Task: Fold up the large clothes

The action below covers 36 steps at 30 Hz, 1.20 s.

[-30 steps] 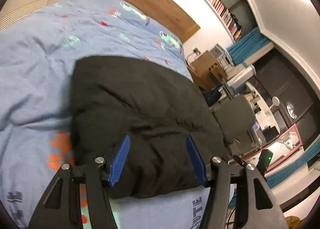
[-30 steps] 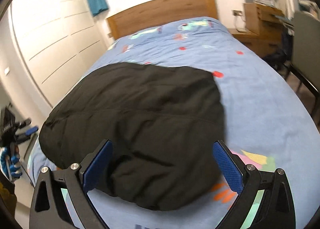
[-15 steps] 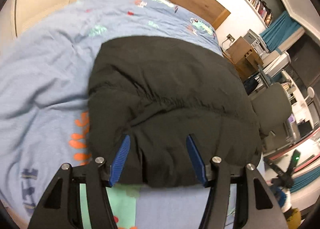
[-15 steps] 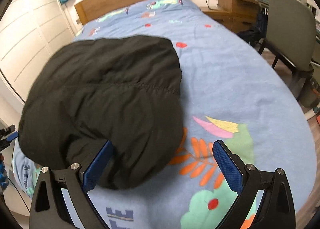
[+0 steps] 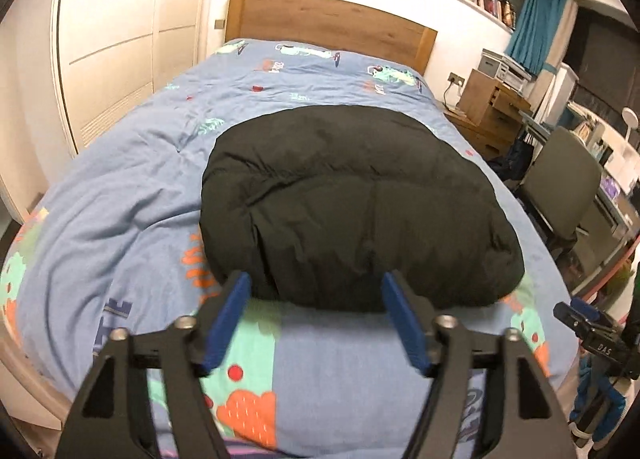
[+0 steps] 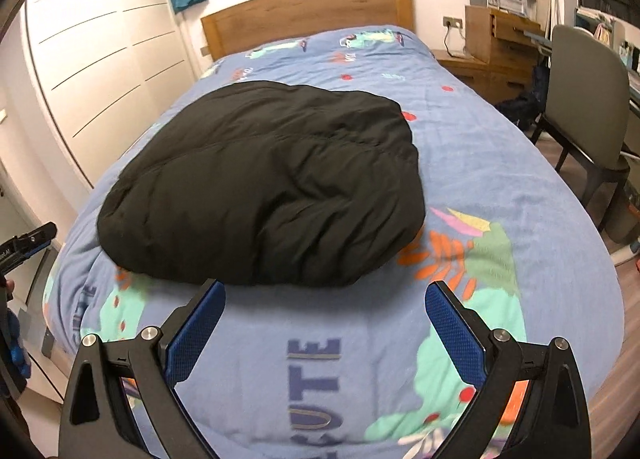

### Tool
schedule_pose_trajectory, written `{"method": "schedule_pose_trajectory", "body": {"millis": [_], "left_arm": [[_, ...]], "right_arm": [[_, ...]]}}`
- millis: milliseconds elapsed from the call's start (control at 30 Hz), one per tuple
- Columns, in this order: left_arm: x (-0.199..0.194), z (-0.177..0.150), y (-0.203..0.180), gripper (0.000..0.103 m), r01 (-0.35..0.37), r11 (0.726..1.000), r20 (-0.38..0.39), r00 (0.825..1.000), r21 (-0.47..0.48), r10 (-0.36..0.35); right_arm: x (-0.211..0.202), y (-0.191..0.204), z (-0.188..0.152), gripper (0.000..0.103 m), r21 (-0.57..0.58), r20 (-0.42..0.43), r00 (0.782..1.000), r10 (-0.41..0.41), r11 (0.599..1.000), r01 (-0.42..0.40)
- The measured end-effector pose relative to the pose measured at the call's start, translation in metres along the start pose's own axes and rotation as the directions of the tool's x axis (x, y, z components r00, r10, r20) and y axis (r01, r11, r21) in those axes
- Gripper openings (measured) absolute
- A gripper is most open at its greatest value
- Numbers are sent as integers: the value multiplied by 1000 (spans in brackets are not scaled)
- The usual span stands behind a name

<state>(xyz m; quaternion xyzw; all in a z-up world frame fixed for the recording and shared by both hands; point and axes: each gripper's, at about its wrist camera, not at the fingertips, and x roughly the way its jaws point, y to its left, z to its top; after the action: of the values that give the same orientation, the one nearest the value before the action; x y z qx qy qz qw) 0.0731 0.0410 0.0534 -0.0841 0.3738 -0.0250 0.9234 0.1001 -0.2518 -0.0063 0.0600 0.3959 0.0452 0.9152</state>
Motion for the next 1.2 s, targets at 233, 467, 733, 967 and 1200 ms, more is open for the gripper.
{"method": "schedule_pose_trajectory", "body": {"millis": [233,467,733,967,1200], "left_arm": [[-24,-39,-23,72,-68,995,38,997,72,66],[-47,-51,-31,72,-118,988,103,989,103,107],[-70,-53,-40,72,-179,976,192,969,123,154],[-80,-58,-47,72,-187,972,238,959,140,150],[-74,-64,-48,72,-171,973,216,967,153,136]], "right_arm": [[-28,19,-26,99,-19,55,998,-41,999,42],[-49,30,-38,100,-28,113,992,-54,998,58],[-61,28,-47,101,-21,149,987,-63,998,67],[-66,26,-51,101,-19,173,982,-74,997,78],[-66,27,-54,101,-27,176,981,-82,996,88]]}}
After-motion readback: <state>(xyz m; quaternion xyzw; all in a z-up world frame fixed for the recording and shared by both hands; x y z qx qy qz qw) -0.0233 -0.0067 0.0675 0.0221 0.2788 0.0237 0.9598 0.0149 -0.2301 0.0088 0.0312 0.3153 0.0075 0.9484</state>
